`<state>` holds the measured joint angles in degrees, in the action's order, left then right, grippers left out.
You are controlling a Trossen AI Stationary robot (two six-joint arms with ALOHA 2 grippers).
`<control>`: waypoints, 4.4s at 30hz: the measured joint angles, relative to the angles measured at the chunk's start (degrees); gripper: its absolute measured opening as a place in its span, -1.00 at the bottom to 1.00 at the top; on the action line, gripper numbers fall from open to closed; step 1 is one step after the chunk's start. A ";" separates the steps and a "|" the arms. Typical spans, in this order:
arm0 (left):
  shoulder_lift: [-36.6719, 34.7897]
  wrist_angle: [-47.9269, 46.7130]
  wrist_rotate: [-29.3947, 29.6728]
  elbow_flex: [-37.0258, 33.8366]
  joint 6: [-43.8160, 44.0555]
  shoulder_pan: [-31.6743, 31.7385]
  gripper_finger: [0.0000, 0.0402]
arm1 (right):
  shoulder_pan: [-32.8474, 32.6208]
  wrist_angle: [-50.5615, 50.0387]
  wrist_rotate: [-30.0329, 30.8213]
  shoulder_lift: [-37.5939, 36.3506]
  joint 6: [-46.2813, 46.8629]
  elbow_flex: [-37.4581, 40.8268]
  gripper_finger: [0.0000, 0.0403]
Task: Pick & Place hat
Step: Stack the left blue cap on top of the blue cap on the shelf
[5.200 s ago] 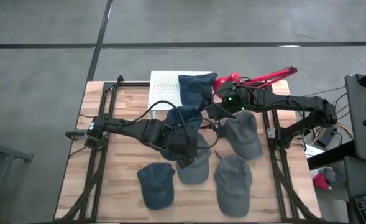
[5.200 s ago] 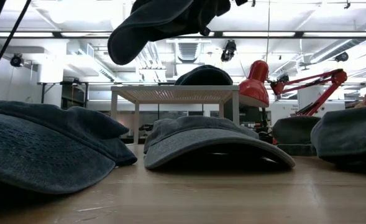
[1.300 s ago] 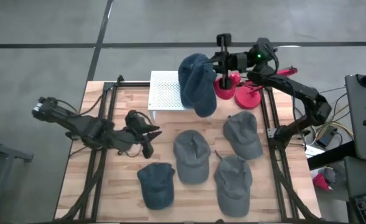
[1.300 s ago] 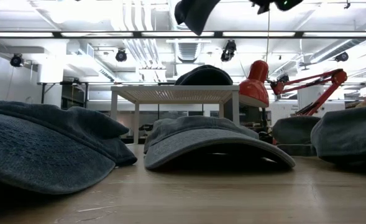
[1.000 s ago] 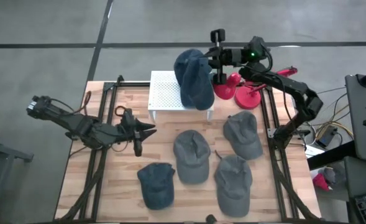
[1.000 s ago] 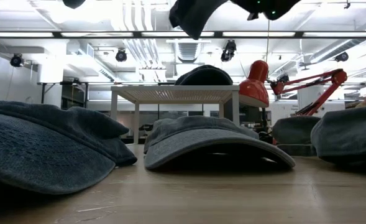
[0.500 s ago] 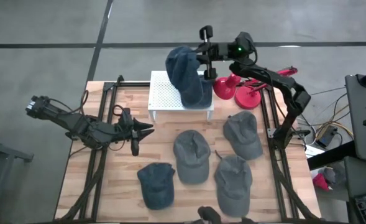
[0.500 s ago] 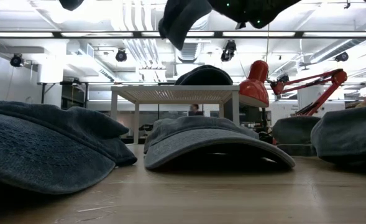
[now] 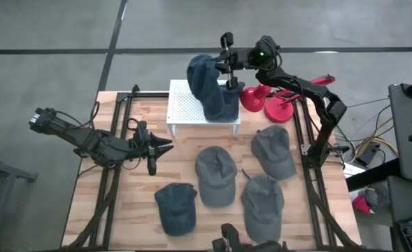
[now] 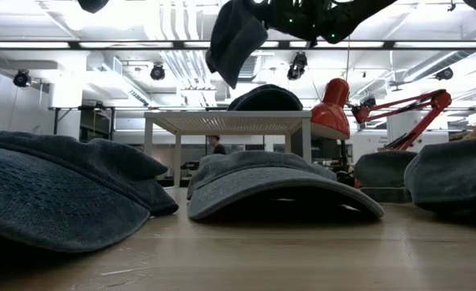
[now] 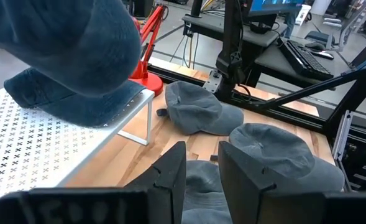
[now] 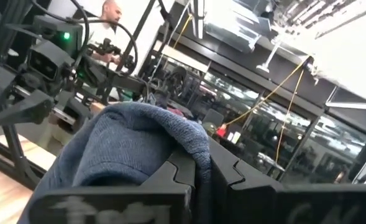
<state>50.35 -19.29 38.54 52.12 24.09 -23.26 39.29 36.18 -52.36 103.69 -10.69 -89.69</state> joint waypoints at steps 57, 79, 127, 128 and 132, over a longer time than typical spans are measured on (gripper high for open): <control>-0.02 -0.39 -0.05 0.00 0.01 0.00 -0.52 | 4.12 -39.74 -0.67 -8.32 -13.75 0.24 -0.96; -0.02 -0.42 -0.22 -0.04 1.02 -0.01 -0.52 | 11.61 -53.02 -6.78 -10.35 -18.95 0.24 -0.96; -0.02 -0.42 -1.66 -0.09 1.78 -0.03 -0.52 | 16.11 -70.53 1.32 -10.20 -27.61 0.87 -0.78; -0.02 -0.42 -1.66 -0.09 1.86 -0.03 -0.52 | 16.11 -70.53 1.77 -10.20 -27.40 0.87 -0.74; -0.02 -0.40 -1.68 -0.09 1.89 -0.03 -0.52 | 16.11 -70.53 4.84 -10.20 -27.19 0.87 -0.55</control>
<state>50.33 -19.69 36.86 52.03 25.98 -23.29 55.40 -34.35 -47.52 93.49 -37.89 -88.82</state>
